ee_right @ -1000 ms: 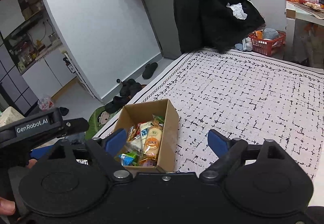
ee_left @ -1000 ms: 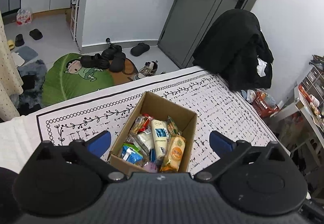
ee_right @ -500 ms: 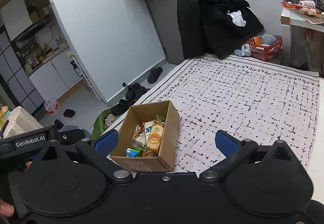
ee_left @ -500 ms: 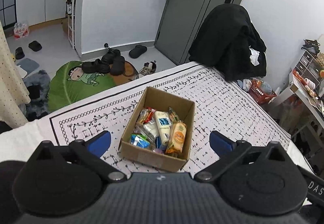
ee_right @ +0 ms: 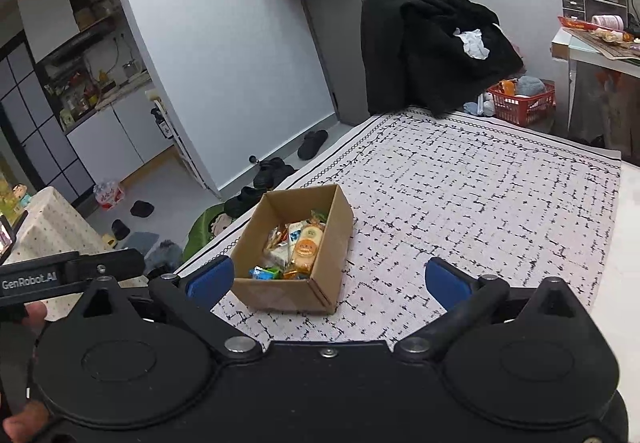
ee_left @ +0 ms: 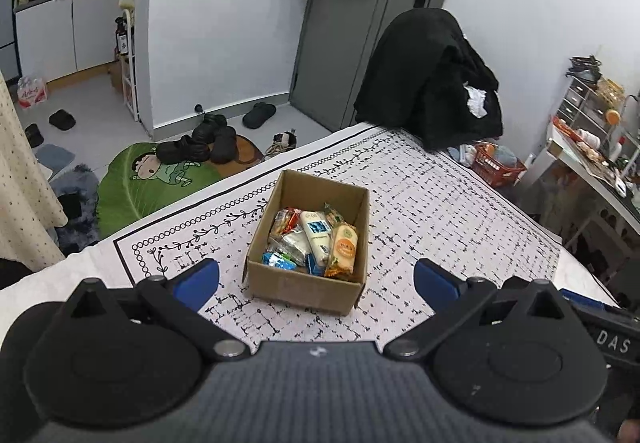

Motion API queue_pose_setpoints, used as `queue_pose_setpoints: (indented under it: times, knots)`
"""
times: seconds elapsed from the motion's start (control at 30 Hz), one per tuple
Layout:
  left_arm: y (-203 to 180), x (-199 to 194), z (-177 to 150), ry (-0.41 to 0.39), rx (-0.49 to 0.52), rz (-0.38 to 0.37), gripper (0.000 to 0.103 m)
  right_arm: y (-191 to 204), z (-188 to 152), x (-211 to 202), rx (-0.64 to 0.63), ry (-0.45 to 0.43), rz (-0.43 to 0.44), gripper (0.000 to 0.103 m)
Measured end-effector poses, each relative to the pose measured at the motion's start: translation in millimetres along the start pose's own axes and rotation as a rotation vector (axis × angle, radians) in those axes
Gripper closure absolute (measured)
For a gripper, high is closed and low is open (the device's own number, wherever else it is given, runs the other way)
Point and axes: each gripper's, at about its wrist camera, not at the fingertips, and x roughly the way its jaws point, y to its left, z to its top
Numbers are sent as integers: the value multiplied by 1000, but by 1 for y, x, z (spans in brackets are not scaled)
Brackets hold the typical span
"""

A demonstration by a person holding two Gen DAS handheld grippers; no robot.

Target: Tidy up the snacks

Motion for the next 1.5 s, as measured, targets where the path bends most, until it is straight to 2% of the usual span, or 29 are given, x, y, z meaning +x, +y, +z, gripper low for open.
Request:
queue_pose_setpoints:
  times: [0.67, 1.5]
  knots:
    - [12, -35, -21, -7, 35, -27, 0, 15, -15, -35, -100, 12, -12, 0]
    - [13, -45, -29, 1, 75, -20, 0, 20, -16, -42, -105, 3, -30, 0]
